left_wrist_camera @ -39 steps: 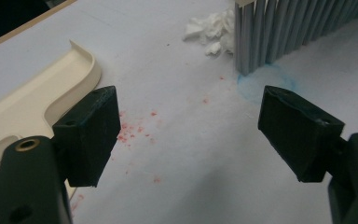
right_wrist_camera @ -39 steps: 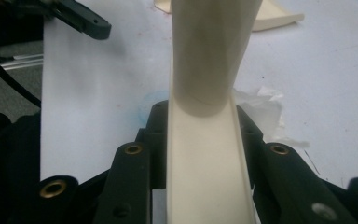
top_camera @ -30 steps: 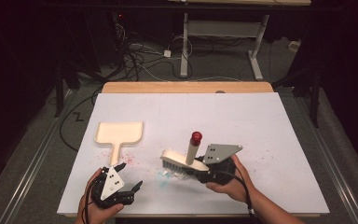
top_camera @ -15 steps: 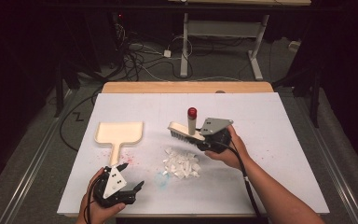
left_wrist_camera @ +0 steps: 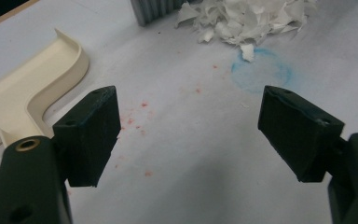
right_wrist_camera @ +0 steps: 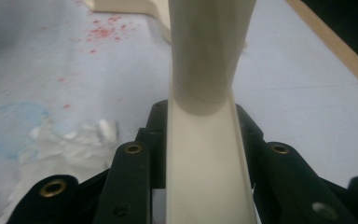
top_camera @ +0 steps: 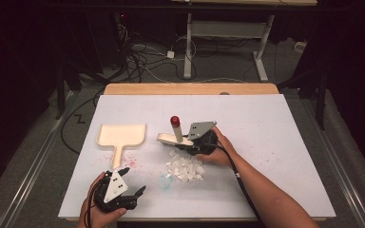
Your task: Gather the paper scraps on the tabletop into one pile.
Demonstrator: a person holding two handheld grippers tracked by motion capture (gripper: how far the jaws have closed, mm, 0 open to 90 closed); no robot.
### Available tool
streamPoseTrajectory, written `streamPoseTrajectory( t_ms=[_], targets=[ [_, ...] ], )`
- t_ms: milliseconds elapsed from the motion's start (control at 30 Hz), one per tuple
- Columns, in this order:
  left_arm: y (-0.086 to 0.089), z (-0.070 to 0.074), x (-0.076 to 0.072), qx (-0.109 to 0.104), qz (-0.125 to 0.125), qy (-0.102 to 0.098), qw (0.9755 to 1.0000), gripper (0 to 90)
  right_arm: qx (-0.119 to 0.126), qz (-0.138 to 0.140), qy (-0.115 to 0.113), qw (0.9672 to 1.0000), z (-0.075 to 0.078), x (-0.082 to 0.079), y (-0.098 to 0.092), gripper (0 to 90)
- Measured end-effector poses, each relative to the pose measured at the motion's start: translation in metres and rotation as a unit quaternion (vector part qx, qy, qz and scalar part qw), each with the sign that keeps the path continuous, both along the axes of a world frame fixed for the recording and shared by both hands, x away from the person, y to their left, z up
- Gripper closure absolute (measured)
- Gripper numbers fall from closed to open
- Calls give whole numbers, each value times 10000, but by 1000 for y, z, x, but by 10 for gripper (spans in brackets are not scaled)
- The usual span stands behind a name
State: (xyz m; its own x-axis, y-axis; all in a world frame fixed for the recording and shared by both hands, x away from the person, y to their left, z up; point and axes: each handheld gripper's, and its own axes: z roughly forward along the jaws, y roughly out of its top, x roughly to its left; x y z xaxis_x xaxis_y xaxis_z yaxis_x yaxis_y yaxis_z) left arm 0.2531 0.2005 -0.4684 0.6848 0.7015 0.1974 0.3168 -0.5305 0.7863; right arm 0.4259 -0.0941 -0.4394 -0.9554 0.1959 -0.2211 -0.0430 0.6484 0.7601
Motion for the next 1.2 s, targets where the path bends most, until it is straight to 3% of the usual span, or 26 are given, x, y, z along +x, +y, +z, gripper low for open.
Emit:
streamPoseTrajectory(
  t_ms=[167, 300, 400, 533, 633, 800, 967, 1200],
  targets=[
    [-2, -1, -1, 6, -12, 69, 10000, 203, -88, 448, 40, 9990, 1, -9, -15, 677],
    [-3, -1, 0, 24, -24, 81, 10000, 203, 37, 646, 184, 9977, 2, -16, -32, 679],
    [-5, -1, 1, 43, -39, 90, 9999, 203, 68, 474, 49, 9988, 4, -20, -40, 680],
    [-6, -1, 1, 60, -54, 67, 9999, 203, 232, 12, -143, 9996, 13, -22, -53, 681],
    [-5, -1, 2, 40, -42, 78, 10000, 203, 442, -306, -188, 9984, 24, -25, -68, 681],
    [-6, -1, 2, 55, -62, 63, 9999, 203, 472, -797, -241, 9954, 42, -38, -97, 680],
    [-5, 0, 2, 56, -57, -3, 10000, 203, 338, -1111, -211, 9930, 55, -60, -126, 681],
    [-6, 0, 4, 40, -62, 12, 10000, 203, 200, -1308, 187, 9910, 64, -89, -168, 681]
  ],
)
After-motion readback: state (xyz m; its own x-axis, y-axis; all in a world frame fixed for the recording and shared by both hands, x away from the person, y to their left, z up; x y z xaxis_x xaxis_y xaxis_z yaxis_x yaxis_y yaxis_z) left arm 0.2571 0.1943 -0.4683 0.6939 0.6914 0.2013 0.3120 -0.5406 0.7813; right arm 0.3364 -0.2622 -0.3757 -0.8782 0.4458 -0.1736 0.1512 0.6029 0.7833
